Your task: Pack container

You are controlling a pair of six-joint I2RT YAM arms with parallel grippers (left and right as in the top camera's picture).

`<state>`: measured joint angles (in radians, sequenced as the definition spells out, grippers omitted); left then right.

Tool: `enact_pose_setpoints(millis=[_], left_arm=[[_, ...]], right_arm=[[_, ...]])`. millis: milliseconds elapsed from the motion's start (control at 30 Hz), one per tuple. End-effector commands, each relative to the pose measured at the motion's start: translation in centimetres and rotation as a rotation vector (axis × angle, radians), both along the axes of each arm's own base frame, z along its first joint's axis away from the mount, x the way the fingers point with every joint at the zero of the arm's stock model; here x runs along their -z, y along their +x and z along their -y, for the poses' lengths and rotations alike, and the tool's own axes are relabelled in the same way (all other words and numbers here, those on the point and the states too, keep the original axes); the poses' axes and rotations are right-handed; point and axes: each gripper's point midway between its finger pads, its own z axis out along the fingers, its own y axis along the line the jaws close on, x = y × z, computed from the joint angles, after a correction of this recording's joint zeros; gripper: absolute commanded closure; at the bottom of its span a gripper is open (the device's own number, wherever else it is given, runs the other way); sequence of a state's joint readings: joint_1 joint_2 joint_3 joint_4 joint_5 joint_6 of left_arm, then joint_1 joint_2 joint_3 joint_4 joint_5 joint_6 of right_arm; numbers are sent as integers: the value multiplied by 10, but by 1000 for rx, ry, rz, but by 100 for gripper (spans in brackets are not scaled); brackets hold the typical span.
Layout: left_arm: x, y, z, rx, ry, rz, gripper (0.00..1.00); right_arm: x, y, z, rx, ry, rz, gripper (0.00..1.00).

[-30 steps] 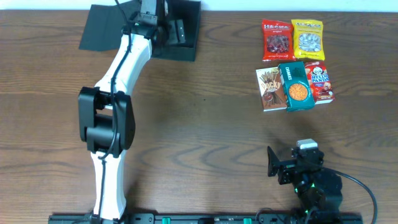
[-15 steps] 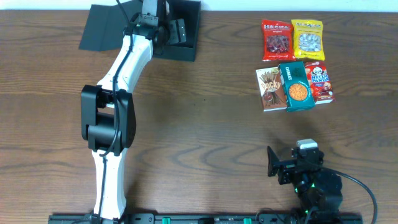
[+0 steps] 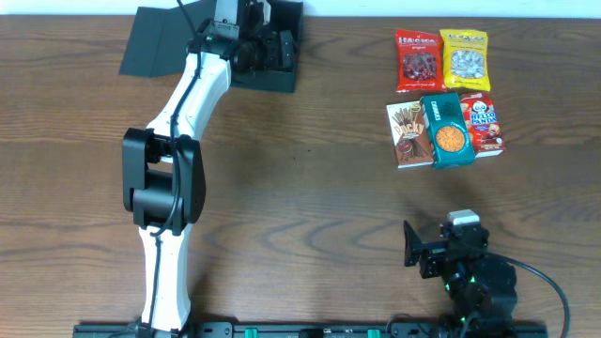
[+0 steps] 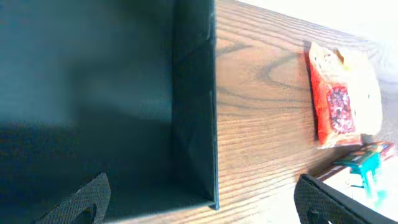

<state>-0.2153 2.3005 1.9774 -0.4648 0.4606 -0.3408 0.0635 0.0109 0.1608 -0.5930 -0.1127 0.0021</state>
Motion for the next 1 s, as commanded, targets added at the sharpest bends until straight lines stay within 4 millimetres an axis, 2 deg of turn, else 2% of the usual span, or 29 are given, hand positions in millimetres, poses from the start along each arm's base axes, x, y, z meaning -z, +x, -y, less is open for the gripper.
enact_pose_setpoints(millis=[0,100,300,400,533,733,767,800,967], left_arm=[[-12,4,-4,-107,-53,-42,5],[-17,4,-13,-182,-42,-59,5],[-34,0,-44,-327,77,-41,4],[-29,-9,-62,-459,112,-105,5],[-19,-21,-68,-535,107,-187,4],[-14,-23,-73,-605,94,-219,0],[-13,-24,-75,-629,96,-228,7],[-11,-25,-78,-650,100,-234,8],[-1,-24,-80,-698,88,-260,8]], right_arm=[[2,-1,-3,-20,-16,0,1],[2,-1,-3,-20,-16,0,1],[2,-1,-3,-20,-16,0,1],[2,-1,-3,-20,-16,0,1],[2,-1,-3,-20,-16,0,1],[2,-1,-3,-20,-16,0,1],[2,-1,-3,-20,-16,0,1],[2,-1,-3,-20,-16,0,1],[2,-1,-3,-20,-16,0,1]])
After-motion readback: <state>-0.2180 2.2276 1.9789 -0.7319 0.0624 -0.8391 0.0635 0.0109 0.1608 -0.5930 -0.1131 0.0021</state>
